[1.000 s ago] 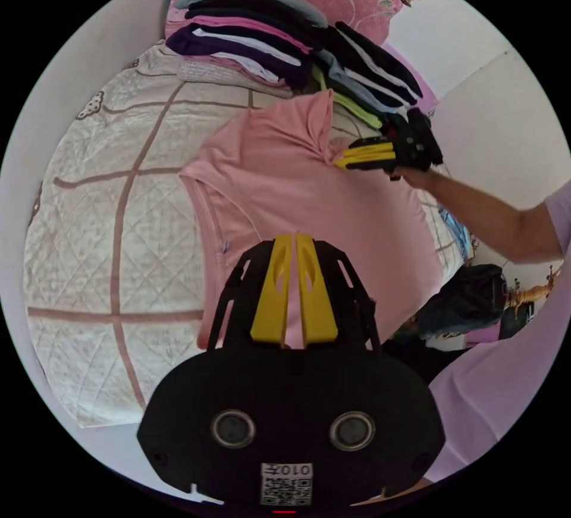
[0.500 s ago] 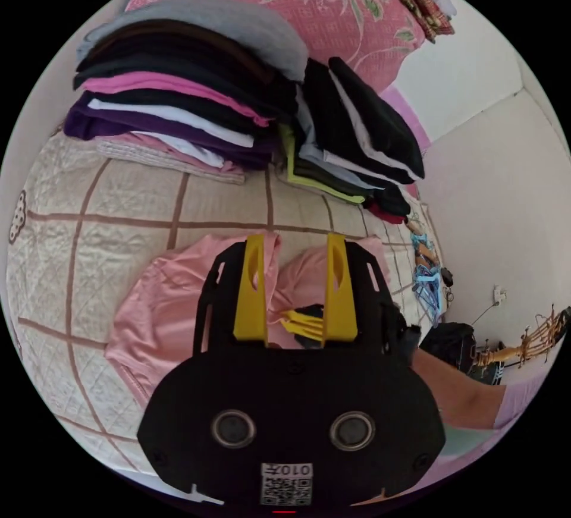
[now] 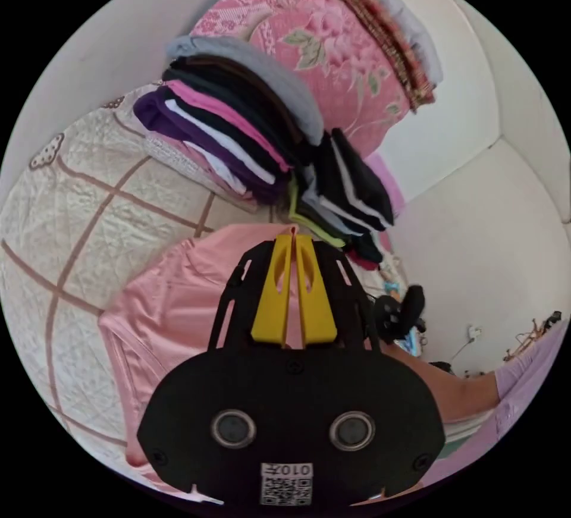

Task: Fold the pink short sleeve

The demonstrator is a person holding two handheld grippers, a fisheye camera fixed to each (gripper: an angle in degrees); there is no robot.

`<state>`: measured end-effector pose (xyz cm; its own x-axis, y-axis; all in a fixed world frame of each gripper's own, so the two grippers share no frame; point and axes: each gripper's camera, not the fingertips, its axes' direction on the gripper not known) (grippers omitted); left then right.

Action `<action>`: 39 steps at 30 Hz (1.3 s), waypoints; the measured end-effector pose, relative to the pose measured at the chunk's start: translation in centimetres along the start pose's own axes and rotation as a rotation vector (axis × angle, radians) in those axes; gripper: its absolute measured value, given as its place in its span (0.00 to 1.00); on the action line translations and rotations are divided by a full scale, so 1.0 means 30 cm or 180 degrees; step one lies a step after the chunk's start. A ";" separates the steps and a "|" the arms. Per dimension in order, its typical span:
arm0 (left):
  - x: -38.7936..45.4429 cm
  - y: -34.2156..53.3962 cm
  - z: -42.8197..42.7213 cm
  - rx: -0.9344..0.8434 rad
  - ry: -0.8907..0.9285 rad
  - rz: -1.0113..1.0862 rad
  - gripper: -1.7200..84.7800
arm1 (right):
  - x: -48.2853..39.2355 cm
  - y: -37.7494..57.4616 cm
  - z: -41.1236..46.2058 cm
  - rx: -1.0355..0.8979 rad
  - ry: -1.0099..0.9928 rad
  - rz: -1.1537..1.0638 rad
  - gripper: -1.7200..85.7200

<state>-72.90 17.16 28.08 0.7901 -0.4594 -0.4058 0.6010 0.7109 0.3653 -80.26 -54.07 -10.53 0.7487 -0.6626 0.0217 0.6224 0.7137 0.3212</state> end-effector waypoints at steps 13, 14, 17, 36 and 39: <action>-0.021 0.364 0.062 -0.0362 0.0088 -0.0638 0.06 | 0.040 0.024 0.124 -0.0993 -0.0678 -0.0920 0.10; -0.029 0.371 0.072 -0.0563 0.0165 -0.0636 0.07 | 0.044 0.021 0.126 -0.1093 -0.0798 -0.0915 0.11; -0.031 0.375 0.026 -0.0733 0.0076 -0.0500 0.09 | 0.068 0.051 0.095 -0.1097 -0.0829 -0.0794 0.12; 0.166 -0.225 0.157 -0.1767 -0.1135 0.2470 0.14 | 0.205 -0.163 0.077 -0.0977 -0.0154 -0.0809 0.10; 0.228 -0.180 0.191 -0.2008 -0.1465 0.3517 0.14 | 0.220 -0.171 0.075 -0.0941 -0.0291 -0.0734 0.10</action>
<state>-70.06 7.12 28.12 0.8633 0.4598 0.2080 -0.4287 0.8856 -0.1787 -79.03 -62.61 -9.92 0.5663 -0.8213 0.0692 0.8210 0.5695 0.0409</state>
